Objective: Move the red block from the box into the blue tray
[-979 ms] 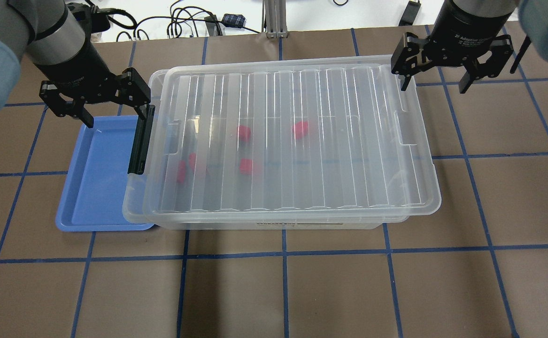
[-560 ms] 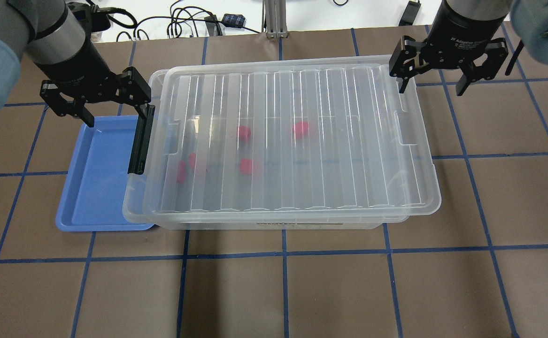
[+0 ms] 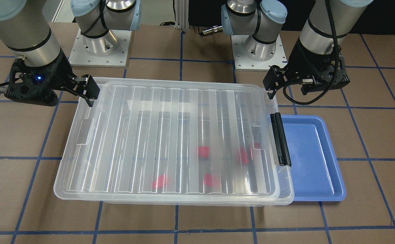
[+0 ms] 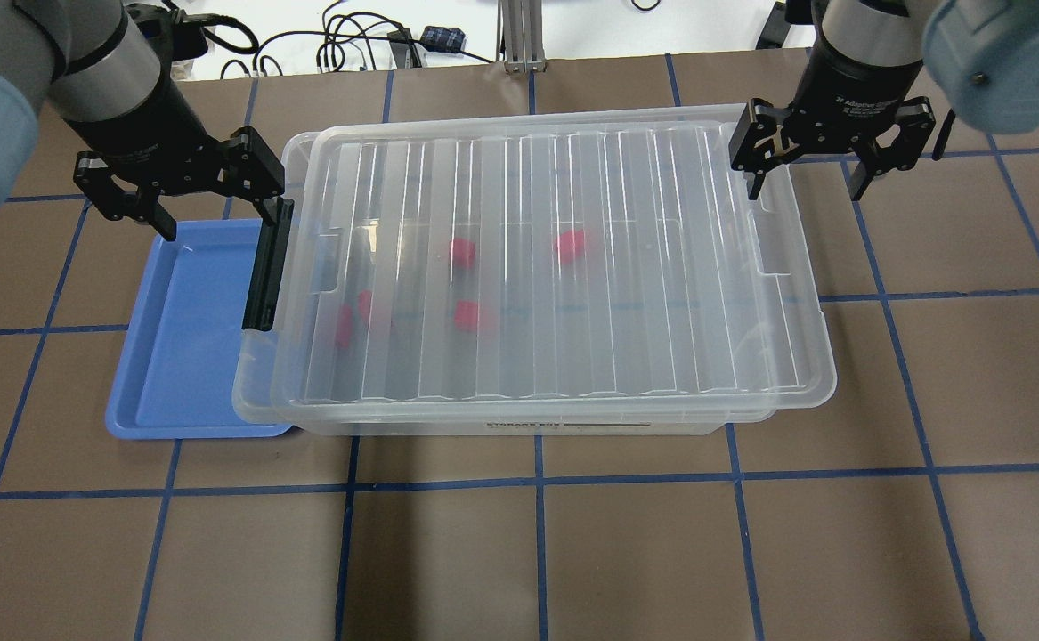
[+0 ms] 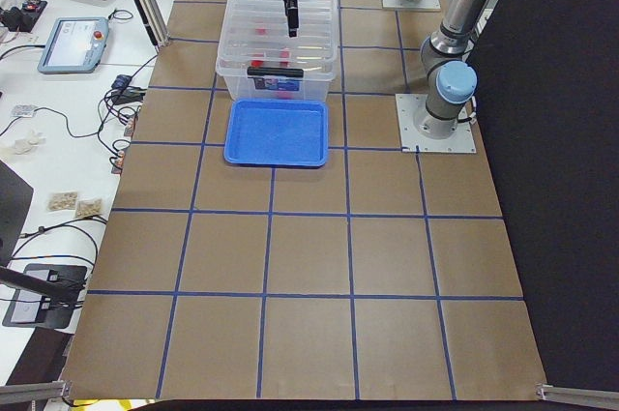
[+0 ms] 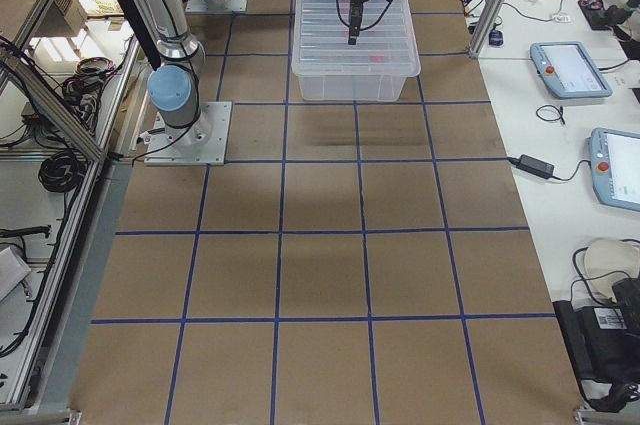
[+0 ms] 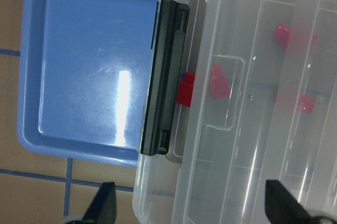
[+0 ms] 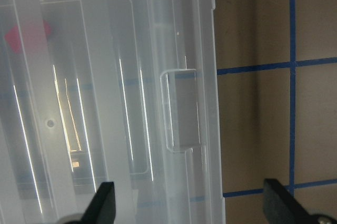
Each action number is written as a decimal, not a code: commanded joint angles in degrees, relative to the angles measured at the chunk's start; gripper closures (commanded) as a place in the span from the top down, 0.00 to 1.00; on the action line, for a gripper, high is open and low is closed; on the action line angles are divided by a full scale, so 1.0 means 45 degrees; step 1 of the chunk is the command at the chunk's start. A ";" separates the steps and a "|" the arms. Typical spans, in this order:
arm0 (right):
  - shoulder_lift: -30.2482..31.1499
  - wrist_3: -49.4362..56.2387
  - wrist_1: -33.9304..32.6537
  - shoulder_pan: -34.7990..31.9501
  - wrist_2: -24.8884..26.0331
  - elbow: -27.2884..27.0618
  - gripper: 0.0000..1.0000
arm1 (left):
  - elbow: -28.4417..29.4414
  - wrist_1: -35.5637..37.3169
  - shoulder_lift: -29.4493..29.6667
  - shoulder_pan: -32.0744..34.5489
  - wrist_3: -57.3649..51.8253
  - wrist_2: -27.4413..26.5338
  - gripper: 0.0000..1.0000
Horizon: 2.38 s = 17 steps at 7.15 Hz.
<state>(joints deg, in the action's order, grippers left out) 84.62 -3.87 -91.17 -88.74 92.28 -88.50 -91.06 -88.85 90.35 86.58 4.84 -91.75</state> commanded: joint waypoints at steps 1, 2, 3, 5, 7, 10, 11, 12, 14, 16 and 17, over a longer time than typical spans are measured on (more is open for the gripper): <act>-0.0270 0.0448 -0.1062 0.0072 0.0040 -0.0719 1.00 | 0.0001 -0.0001 -0.0001 -0.0002 0.0000 -0.0002 1.00; -0.0328 0.0663 -0.1706 0.0111 0.0098 -0.1148 1.00 | 0.0001 -0.0001 -0.0001 -0.0002 0.0000 0.0036 1.00; -0.0329 0.1013 -0.2467 0.0266 0.0156 -0.1675 1.00 | 0.0001 -0.0001 0.0019 -0.0002 0.0000 0.0095 1.00; -0.0290 0.1601 -0.3195 0.1220 0.0041 -0.2613 1.00 | -0.0038 0.0019 0.0019 0.0018 0.0019 0.0115 1.00; -0.0290 0.1700 -0.3800 0.1321 0.0001 -0.3181 1.00 | -0.0097 -0.0001 -0.0001 0.0018 0.0000 0.0018 1.00; -0.0309 0.1914 -0.4193 0.1361 0.0020 -0.3301 1.00 | -0.0117 0.0019 0.0019 0.0038 0.0079 0.0115 1.00; -0.0309 0.2282 -0.4213 0.1477 0.0040 -0.3301 1.00 | -0.0117 0.0019 0.0019 0.0038 0.0078 0.0096 1.00; -0.0309 0.2344 -0.4232 0.1633 0.0021 -0.3320 1.00 | -0.0136 0.0019 0.0000 0.0038 0.0020 0.0057 1.00; -0.0329 0.2734 -0.4350 0.1945 0.0059 -0.3340 1.00 | -0.0136 0.0311 0.0097 0.0096 0.0039 0.0134 1.00; -0.0329 0.3103 -0.4369 0.2064 0.0137 -0.3340 1.00 | -0.0136 0.0292 0.0097 0.0096 0.0019 -0.0040 1.00; -0.0329 0.3280 -0.4388 0.2200 0.0118 -0.3321 1.00 | -0.0136 0.0292 0.0194 0.0096 0.0019 0.0036 1.00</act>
<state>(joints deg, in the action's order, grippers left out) 83.15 9.79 -110.82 -79.43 92.76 -103.51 -91.67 -87.55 90.92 87.01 4.93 -91.65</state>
